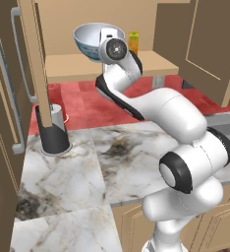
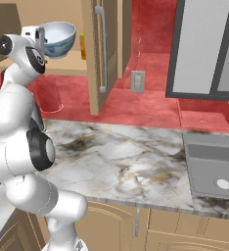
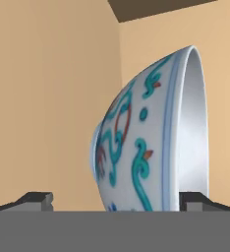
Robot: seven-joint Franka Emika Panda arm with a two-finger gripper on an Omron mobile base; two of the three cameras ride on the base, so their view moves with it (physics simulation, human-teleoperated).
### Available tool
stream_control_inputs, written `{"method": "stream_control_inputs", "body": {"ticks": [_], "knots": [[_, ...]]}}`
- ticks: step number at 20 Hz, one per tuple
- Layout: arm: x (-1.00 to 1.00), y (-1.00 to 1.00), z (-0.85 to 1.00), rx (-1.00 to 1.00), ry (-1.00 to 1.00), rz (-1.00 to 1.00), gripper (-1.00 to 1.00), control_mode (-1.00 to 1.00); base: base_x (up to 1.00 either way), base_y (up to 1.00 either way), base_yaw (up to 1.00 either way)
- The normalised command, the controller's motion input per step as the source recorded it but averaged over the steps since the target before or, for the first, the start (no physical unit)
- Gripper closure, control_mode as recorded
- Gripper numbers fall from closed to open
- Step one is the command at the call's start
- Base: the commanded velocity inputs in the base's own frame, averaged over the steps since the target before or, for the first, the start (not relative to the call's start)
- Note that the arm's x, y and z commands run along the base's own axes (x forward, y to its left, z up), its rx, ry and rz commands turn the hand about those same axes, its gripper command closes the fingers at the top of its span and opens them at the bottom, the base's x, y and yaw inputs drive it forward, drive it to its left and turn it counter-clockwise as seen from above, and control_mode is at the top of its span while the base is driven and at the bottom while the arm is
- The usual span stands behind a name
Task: Pick the mug and place it in the sink. Pick the bowl and place it in the open cabinet and then close the cabinet.
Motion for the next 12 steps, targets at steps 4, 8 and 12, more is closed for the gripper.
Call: {"method": "stream_control_inputs", "body": {"ticks": [4, 8, 12], "knots": [[0.00, 0.09, 0.10, 0.00, -0.12, 0.00, -1.00, -1.00, 0.00, 0.00, 0.00], [0.00, 0.05, 0.24, 0.00, -0.11, 0.00, -1.00, -1.00, 0.00, 0.00, 0.00], [0.00, 0.00, 0.29, 0.00, 0.00, 0.00, -1.00, -1.00, 0.00, 0.00, 0.00]]}}
